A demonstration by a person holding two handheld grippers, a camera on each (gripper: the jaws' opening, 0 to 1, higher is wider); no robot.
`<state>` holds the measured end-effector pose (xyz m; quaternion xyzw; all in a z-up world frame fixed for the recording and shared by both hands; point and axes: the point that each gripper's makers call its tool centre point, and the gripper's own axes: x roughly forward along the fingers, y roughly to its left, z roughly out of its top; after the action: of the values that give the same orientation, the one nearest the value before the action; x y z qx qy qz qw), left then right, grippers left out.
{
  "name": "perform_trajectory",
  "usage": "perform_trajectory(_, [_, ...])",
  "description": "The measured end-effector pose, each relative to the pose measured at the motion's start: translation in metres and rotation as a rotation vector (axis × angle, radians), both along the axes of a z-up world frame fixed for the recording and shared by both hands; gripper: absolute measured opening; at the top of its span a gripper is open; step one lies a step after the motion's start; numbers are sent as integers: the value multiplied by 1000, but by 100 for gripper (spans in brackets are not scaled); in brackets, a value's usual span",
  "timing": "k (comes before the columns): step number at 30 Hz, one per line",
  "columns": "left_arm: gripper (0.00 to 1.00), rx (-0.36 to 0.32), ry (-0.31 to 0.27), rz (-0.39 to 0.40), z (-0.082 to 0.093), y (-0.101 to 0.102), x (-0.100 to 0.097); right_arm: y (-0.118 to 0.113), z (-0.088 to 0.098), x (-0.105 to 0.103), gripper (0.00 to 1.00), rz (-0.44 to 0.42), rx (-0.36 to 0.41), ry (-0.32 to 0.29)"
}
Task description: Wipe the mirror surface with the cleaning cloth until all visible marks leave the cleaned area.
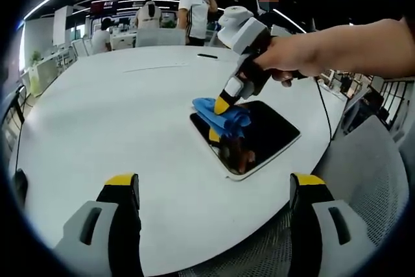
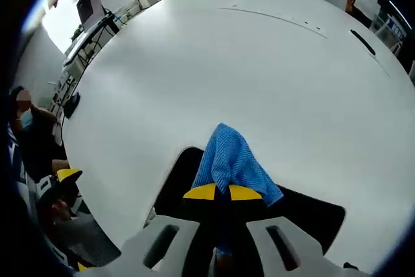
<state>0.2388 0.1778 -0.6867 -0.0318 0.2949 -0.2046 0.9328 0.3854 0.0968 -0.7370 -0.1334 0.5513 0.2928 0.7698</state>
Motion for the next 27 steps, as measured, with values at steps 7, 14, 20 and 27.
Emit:
perform_trajectory(7, [96,4,5,-1,-1,0,-1,-1,0,-1,0,10,10,1])
perform_trajectory(14, [96,2,12,-7,-2,-1,-2,-14,5,-4,0,7,-1,0])
perform_trajectory(20, [97,-8,5,-5,-1,-2,-1,-27,1,4,0,-3,-14,-4])
perform_trajectory(27, [97,0,8,-3,-3,-1,-1,-36,1,4,0,-17,-4,5])
